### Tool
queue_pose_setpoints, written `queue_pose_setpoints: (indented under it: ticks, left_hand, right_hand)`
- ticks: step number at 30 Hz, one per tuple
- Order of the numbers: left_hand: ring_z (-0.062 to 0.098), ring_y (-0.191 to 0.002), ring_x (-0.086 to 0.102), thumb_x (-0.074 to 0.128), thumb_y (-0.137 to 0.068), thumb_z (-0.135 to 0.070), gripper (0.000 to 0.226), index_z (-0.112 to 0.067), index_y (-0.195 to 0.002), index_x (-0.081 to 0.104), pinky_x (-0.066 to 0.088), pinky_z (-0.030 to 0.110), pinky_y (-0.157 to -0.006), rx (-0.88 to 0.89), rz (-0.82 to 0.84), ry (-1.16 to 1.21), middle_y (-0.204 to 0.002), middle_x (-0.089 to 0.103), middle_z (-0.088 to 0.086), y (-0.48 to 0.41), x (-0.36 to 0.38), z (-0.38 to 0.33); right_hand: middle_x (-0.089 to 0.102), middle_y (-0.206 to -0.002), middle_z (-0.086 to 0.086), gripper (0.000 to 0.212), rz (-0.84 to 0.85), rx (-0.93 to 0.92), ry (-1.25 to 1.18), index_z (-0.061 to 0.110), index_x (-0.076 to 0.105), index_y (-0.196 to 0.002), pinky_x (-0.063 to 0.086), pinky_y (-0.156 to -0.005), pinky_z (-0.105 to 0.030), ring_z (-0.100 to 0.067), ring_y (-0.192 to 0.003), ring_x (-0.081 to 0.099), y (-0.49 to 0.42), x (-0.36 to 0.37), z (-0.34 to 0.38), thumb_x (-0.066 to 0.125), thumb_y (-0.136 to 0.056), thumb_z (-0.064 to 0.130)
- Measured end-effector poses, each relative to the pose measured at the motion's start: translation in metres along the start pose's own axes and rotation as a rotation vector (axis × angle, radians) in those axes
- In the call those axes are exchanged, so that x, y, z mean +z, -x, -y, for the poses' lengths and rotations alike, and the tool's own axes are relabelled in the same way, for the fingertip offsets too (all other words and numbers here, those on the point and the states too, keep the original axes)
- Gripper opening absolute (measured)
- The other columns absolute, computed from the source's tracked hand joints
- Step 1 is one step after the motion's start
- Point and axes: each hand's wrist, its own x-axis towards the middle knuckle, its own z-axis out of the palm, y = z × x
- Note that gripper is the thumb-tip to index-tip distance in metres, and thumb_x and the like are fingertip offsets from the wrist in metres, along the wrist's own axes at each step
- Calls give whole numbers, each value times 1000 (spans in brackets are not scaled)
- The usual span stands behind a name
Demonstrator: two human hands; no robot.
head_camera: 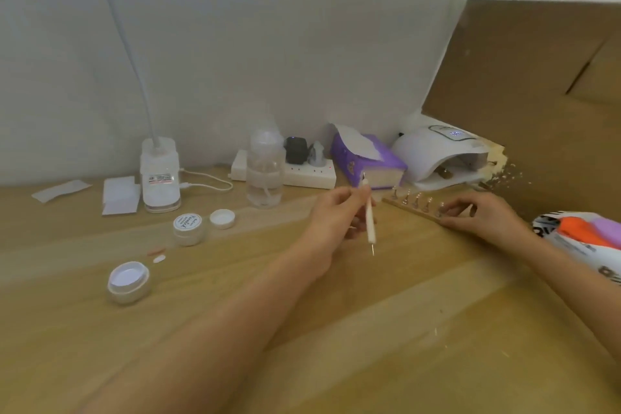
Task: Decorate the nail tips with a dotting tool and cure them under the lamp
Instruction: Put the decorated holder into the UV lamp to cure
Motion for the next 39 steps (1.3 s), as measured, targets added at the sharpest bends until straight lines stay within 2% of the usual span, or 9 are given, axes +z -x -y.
queue_pose_setpoints:
  ticks: [4,8,12,16,20,24,28,33,39]
  left_hand:
    - [1,-44,51,56,-99,-25,24,-8,-85,65,42,15,-50,87,-52,-85,-60,61,-2,-27,15,18]
    - [1,-46,51,59,-97,-24,26,-11,-76,64,43,14,-50,145,-30,-62,-52,59,-10,-33,9,29]
    - [3,-50,53,58,-98,-24,24,-9,-81,65,45,15,-52,154,-26,-75,-54,59,-10,-37,9,27]
    - [8,-53,53,58,-98,-24,24,-7,-83,66,44,17,-54,162,4,-92,-60,60,-4,-36,8,28]
    - [6,-51,52,56,-99,-23,24,-10,-80,64,42,15,-52,166,20,-68,-59,61,-3,-37,8,28]
    - [7,-52,52,55,-99,-21,25,-11,-78,64,42,16,-52,167,26,-47,-57,60,-3,-36,8,27]
    - [6,-52,52,54,-100,-21,25,-10,-80,64,43,15,-52,164,35,-38,-58,60,-3,-35,9,26]
    - [12,-57,52,54,-100,-21,25,-9,-81,64,43,18,-55,152,25,-32,-62,60,2,-35,6,26]
    - [5,-50,52,55,-99,-20,24,-6,-82,64,43,14,-52,155,5,-18,-59,60,-1,-38,8,28]
  right_hand:
    - [67,-91,2,19,-4,60,-147,22,71,-99,40,-67,-18,-9,-84,59,-15,1,-16,79,-81,22]
    - [70,-107,-2,24,-119,208,-316,18,62,-119,38,-57,-27,-16,-73,52,-34,-4,-35,56,-99,29]
    - [64,-125,-13,24,-258,129,-91,11,70,-112,47,-86,-38,-29,-110,57,-64,5,-37,50,-98,11]
    - [63,-127,-13,31,-225,191,21,15,72,-115,45,-97,-43,-35,-118,53,-86,16,-30,45,-99,18]
    - [62,-122,-22,34,-198,232,174,4,65,-120,44,-97,-45,-38,-122,49,-84,23,-37,43,-102,21]
    - [56,-89,-19,25,-207,226,226,2,63,-90,39,-78,-39,-40,-124,46,-70,24,-43,46,-99,19]
    - [54,-133,-19,42,-47,149,283,15,53,-138,25,-108,-37,-35,-138,29,-79,20,-32,38,-100,24]
    - [46,-131,-20,36,-29,151,479,13,49,-135,41,-95,-41,-37,-125,35,-83,25,-24,46,-99,14]
    - [58,-121,-18,37,-84,73,483,26,58,-133,34,-106,-43,-37,-127,39,-48,15,-41,38,-103,21]
